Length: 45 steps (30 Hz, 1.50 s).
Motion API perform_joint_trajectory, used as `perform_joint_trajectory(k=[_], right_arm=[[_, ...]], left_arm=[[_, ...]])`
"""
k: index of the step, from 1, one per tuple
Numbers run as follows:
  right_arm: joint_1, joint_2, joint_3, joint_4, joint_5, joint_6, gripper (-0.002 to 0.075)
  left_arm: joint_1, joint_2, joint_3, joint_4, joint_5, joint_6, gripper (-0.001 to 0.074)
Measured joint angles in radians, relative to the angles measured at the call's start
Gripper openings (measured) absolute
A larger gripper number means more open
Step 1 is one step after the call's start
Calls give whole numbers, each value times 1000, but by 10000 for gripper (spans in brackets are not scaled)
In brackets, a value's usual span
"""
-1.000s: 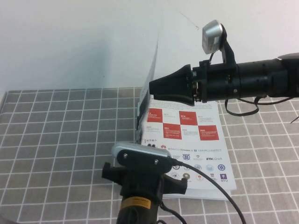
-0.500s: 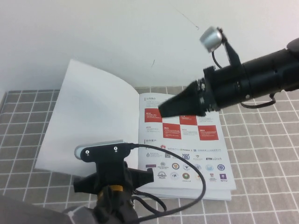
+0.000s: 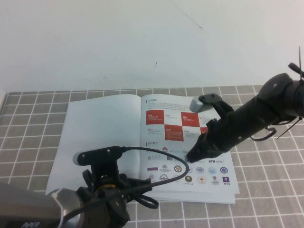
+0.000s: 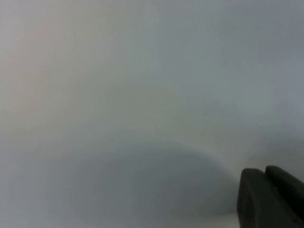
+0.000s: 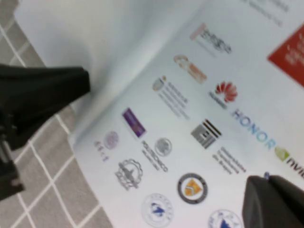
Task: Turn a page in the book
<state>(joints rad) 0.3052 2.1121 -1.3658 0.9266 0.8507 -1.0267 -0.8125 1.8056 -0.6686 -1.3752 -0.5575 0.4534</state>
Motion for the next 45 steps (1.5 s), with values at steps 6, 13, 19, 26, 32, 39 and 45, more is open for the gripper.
perform_joint_trajectory(k=[6, 13, 19, 26, 32, 39, 45], right_arm=[[0, 42, -3, -17, 0, 61, 1], [0, -110, -1, -68, 18, 68, 1], [0, -371, -1, -268, 110, 110, 1], [0, -623, 1, -840, 296, 463, 1], [0, -911, 90, -1074, 315, 663, 0], [0, -1332, 385, -1143, 202, 766, 0], [0, -1690, 683, -1147, 29, 840, 0]], left_arm=[[5, -3, 0, 9, 9, 35, -3], [5, -168, 0, 2, 26, 282, -3], [5, -450, 0, -49, 250, 510, -3], [5, -757, 2, -116, 607, 643, -2], [5, -955, 4, -50, 674, 587, -4], [5, -1086, 8, 196, 914, 335, -3], [5, -1122, 9, 418, 1138, 27, -3]])
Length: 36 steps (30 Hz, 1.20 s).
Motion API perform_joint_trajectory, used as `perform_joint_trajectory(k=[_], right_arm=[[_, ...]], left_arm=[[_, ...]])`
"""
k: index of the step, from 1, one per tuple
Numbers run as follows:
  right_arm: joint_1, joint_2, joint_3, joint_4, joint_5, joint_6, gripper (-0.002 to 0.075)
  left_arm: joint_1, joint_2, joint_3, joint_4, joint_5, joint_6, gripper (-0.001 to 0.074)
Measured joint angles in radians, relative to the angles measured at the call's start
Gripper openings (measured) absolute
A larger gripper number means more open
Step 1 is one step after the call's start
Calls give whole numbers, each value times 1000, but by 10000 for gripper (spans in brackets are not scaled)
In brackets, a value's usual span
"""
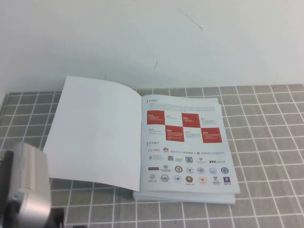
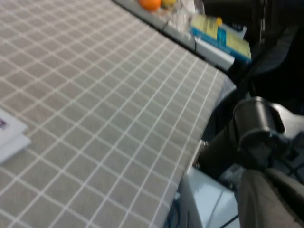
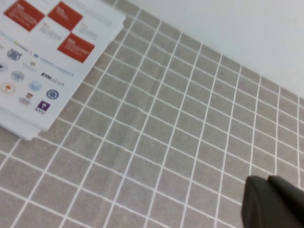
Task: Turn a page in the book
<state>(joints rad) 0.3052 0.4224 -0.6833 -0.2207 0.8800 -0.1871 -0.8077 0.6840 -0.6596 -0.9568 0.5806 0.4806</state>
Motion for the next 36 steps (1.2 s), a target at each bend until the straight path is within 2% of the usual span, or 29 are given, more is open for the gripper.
perform_joint_trajectory(k=[7, 12, 17, 22, 33, 36], right_arm=[[0, -300, 237, 58, -110, 22, 0], [0, -385, 290, 111, -129, 24, 0], [0, -395, 293, 123, -142, 24, 0], [0, -397, 293, 123, -143, 26, 0], [0, -397, 293, 127, -143, 28, 0], [0, -397, 293, 127, -143, 28, 0]], left_arm=[[0, -2, 0, 294, 185, -229, -3], [0, -2, 0, 509, 185, -260, -3], [0, -2, 0, 663, 102, -288, -3], [0, -2, 0, 635, 10, -294, -3], [0, -4, 0, 612, 9, -294, -3], [38, -57, 5, 604, 22, -290, -3]])
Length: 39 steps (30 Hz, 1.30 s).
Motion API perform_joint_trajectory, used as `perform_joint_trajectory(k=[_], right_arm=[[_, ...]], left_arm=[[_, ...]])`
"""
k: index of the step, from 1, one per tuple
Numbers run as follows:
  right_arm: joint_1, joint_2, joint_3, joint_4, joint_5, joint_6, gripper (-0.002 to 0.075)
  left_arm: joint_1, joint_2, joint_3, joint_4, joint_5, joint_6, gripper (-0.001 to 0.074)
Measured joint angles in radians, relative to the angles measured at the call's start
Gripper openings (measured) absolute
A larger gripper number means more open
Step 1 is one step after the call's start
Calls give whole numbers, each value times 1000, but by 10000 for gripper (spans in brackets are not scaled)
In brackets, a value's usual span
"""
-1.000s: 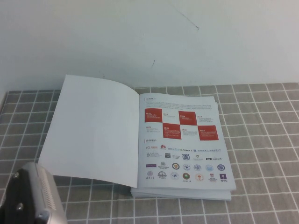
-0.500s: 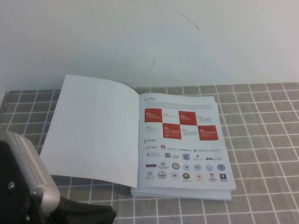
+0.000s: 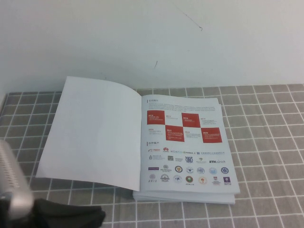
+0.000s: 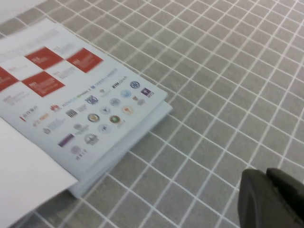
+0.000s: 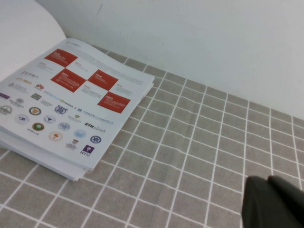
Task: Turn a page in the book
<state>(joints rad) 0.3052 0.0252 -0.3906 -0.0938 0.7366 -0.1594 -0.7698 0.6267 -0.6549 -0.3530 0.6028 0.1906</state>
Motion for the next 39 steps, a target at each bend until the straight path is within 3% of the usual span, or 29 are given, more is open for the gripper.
perform_joint_trajectory(k=[13, 21, 26, 33, 39], right_arm=[[0, 0, 0, 5, -2, 0, 0], [0, 0, 0, 5, -2, 0, 0], [0, 0, 0, 7, -3, 0, 0], [0, 0, 0, 8, -3, 0, -1], [0, 0, 0, 10, -3, 2, -1]], left_arm=[[354, -593, 151, 87, -91, 30, -3], [588, -644, 354, 107, -108, 32, -3], [642, -644, 508, 107, -212, 32, -3], [640, -644, 671, 60, -474, 32, -3], [640, -644, 682, 53, -471, 32, -3]])
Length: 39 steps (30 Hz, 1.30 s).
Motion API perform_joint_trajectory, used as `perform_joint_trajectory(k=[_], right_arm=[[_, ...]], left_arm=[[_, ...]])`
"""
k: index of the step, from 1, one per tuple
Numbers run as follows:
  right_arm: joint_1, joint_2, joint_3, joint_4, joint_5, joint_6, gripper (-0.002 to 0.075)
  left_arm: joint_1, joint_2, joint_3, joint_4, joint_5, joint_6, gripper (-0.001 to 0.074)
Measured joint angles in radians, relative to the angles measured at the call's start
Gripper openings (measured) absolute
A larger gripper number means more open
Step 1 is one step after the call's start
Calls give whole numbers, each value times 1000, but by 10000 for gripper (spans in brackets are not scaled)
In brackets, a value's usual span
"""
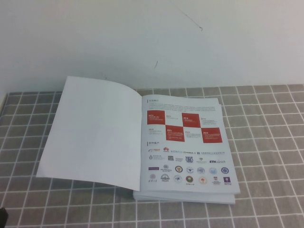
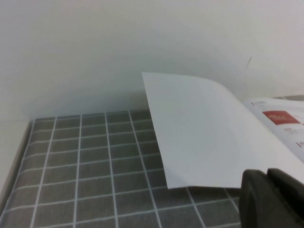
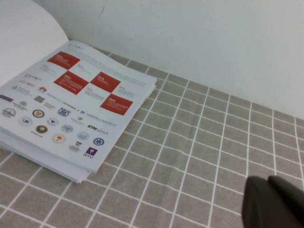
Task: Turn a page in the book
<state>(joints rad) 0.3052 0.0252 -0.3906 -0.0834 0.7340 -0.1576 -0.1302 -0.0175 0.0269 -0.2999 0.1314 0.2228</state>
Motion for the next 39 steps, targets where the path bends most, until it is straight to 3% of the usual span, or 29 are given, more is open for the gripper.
perform_joint_trajectory(k=[8, 16, 30, 39], right_arm=[[0, 0, 0, 0, 0, 0, -1], [0, 0, 0, 0, 0, 0, -1], [0, 0, 0, 0, 0, 2, -1], [0, 0, 0, 0, 0, 2, -2]], left_arm=[[19, 0, 0, 9, 137, -13, -3], [42, 0, -5, 84, 213, -235, -3], [142, 0, -5, 132, 215, -237, -3], [150, 0, -5, 132, 215, -213, -3]])
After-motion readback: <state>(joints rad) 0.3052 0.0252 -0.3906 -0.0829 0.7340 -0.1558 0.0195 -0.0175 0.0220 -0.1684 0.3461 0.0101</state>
